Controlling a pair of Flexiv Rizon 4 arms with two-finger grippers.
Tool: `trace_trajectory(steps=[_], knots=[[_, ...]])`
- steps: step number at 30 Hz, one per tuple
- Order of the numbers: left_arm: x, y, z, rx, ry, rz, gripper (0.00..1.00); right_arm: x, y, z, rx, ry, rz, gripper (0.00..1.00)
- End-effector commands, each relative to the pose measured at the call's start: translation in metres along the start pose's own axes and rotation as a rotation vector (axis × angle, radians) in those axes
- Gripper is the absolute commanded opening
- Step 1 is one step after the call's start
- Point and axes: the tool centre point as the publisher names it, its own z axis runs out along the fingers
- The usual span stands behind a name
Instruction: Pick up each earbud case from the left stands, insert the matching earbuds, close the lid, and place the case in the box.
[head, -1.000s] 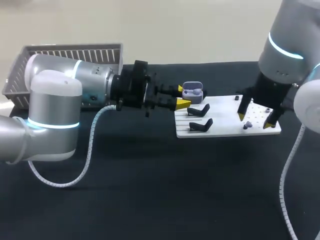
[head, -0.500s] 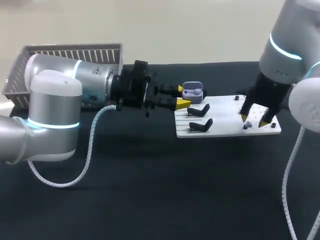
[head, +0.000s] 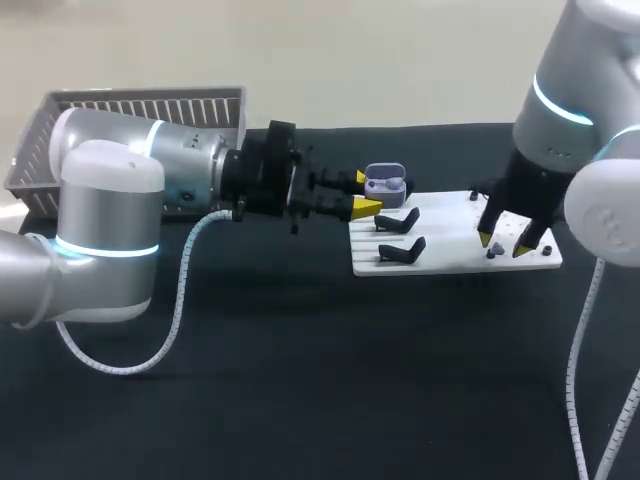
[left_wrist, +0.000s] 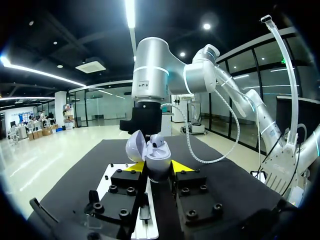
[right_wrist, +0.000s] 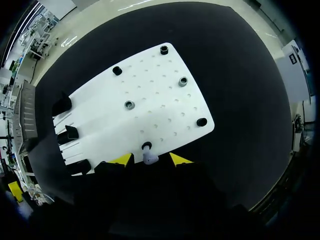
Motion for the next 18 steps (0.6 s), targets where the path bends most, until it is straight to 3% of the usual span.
trace_trajectory(steps=[1,18], knots=[[0.0009,-0.0006,0.0001,-0.003,-0.002,0.002,0.0,-0.0024,0.0015,0.0048,-0.001,0.006,0.0,0.42],[0.0009,-0.0006,0.0001,-0.003,-0.002,0.002,0.0,-0.0042,-0.0001,0.0097,0.0,0.015,0.01,0.33]])
